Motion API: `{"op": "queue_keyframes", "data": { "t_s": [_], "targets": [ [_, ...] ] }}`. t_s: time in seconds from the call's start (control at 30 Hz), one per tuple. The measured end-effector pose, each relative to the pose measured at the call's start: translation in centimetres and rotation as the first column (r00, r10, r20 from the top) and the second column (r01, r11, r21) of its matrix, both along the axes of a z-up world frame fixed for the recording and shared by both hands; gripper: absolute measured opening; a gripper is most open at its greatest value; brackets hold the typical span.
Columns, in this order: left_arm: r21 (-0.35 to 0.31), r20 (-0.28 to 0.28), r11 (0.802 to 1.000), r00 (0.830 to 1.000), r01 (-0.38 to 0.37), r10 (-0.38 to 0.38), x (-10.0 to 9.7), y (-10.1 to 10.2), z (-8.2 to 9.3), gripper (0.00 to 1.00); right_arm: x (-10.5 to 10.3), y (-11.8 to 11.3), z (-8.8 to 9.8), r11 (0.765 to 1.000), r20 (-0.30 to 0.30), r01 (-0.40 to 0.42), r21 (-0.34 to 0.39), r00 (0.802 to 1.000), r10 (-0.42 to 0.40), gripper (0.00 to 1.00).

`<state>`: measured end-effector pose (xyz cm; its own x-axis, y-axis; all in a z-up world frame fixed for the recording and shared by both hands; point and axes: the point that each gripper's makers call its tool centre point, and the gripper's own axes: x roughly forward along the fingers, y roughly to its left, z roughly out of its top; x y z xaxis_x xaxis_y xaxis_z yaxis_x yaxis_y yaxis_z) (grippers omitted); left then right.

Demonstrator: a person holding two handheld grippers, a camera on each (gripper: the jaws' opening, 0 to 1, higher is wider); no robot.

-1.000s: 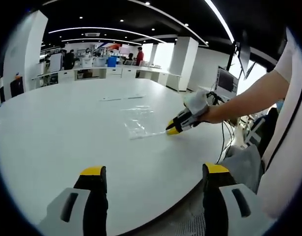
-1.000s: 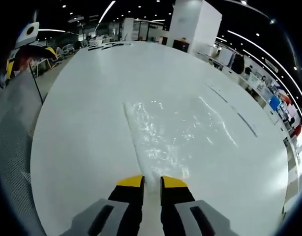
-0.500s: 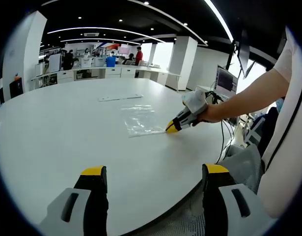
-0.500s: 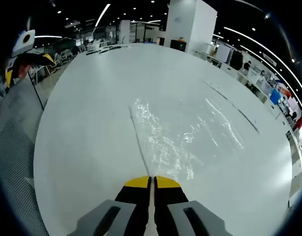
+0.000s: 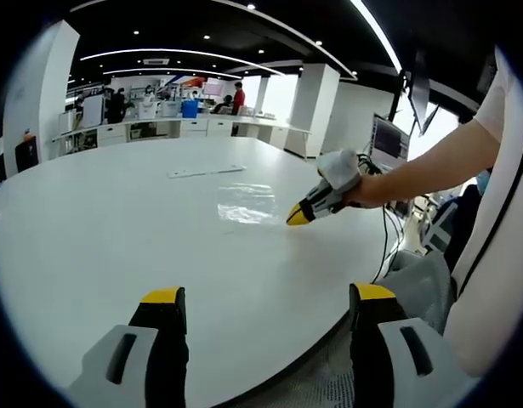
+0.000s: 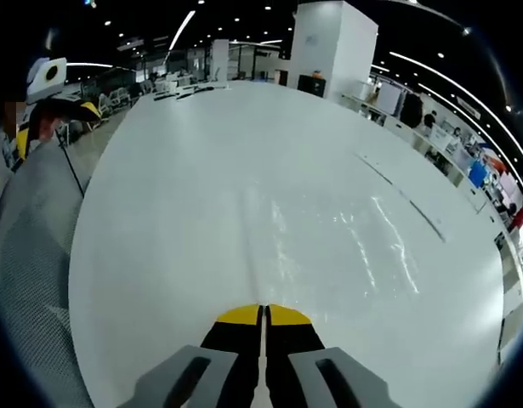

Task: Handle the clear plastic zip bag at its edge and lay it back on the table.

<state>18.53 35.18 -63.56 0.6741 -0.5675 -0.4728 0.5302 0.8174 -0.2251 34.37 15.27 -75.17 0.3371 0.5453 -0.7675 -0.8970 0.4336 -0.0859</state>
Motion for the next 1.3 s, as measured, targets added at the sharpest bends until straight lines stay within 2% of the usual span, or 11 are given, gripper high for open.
{"op": "queue_keyframes", "data": {
  "t_s": [0.33, 0.67, 0.97, 1.17, 1.3],
  "targets": [
    [-0.001, 0.017, 1.000, 1.000, 0.020, -0.020, -0.1, -0.5, 0.4, 0.77, -0.4, 0.0, 2.8, 0.999, 0.037, -0.035, -0.003, 0.999, 0.036, 0.00],
    [0.026, 0.048, 0.997, 0.996, 0.071, -0.072, 0.1, -1.1, 1.1, 0.75, -1.5, 0.5, 5.9, 0.994, 0.083, -0.110, -0.015, 0.990, 0.111, 0.00],
    [0.035, 0.083, 0.993, 0.990, 0.114, -0.117, 0.8, -1.9, 2.5, 0.72, -2.6, 1.3, 9.1, 0.986, 0.125, -0.164, -0.020, 0.978, 0.165, 0.00],
    [0.045, 0.106, 0.989, 0.984, 0.138, -0.142, 1.3, -2.0, 3.3, 0.71, -2.6, 1.4, 10.7, 0.986, 0.141, -0.168, -0.009, 0.976, 0.167, 0.00],
    [0.044, 0.116, 0.989, 0.983, 0.140, -0.145, 1.4, -2.0, 3.6, 0.71, -2.5, 1.3, 11.1, 0.987, 0.150, -0.162, -0.011, 0.975, 0.161, 0.00]
  ]
}}
